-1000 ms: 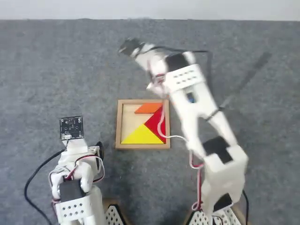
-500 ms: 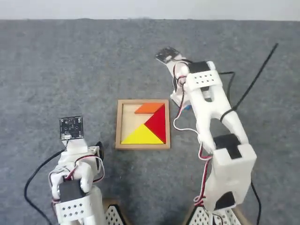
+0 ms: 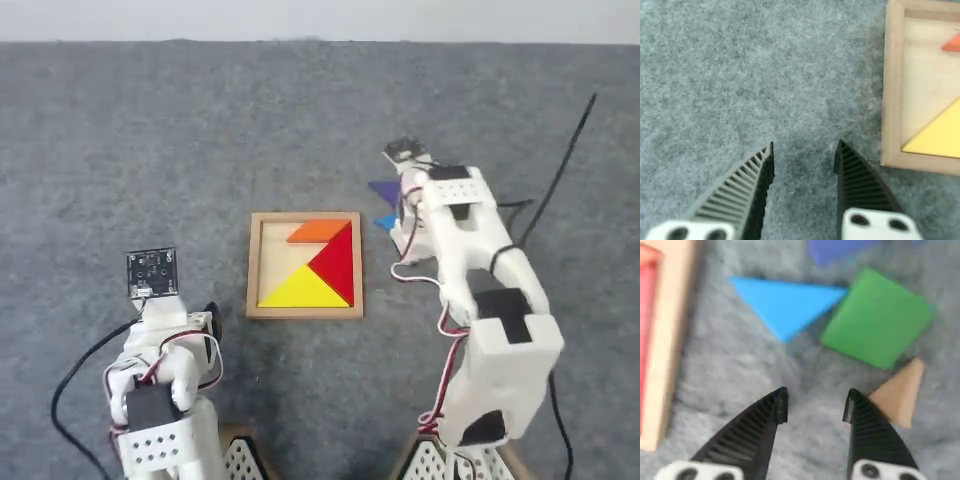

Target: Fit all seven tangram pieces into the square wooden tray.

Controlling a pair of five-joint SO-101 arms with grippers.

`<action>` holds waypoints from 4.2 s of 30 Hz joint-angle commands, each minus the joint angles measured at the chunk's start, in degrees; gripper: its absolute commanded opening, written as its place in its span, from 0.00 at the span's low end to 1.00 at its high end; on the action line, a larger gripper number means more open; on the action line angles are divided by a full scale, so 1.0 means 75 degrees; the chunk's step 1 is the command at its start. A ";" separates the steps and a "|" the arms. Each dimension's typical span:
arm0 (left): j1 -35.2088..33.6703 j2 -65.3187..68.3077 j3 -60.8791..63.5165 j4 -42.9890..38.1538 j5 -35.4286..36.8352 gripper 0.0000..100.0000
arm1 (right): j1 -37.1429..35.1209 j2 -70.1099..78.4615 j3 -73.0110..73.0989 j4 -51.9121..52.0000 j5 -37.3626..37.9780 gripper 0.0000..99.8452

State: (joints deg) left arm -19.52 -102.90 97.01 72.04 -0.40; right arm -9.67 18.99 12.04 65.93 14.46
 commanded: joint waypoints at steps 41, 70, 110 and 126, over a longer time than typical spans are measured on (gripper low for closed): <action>0.0023 -0.0152 -0.0076 0.0023 -0.0035 0.19 | 0.1248 -0.1026 0.0445 -0.0873 0.0750 0.30; 0.0023 -0.0152 -0.0076 0.0023 -0.0035 0.19 | 0.1530 0.0510 -0.0703 -0.0627 0.0949 0.18; 0.0023 -0.0152 -0.0076 0.0023 -0.0035 0.19 | 0.0158 -0.2397 0.0785 -0.0053 -0.0375 0.17; 0.0023 -0.0152 -0.0076 0.0023 -0.0035 0.19 | 0.0779 -0.0944 0.1231 -0.1037 -0.1911 0.16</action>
State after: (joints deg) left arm -19.52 -102.90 97.01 72.04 -0.40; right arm -4.48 10.55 22.68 58.99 1.63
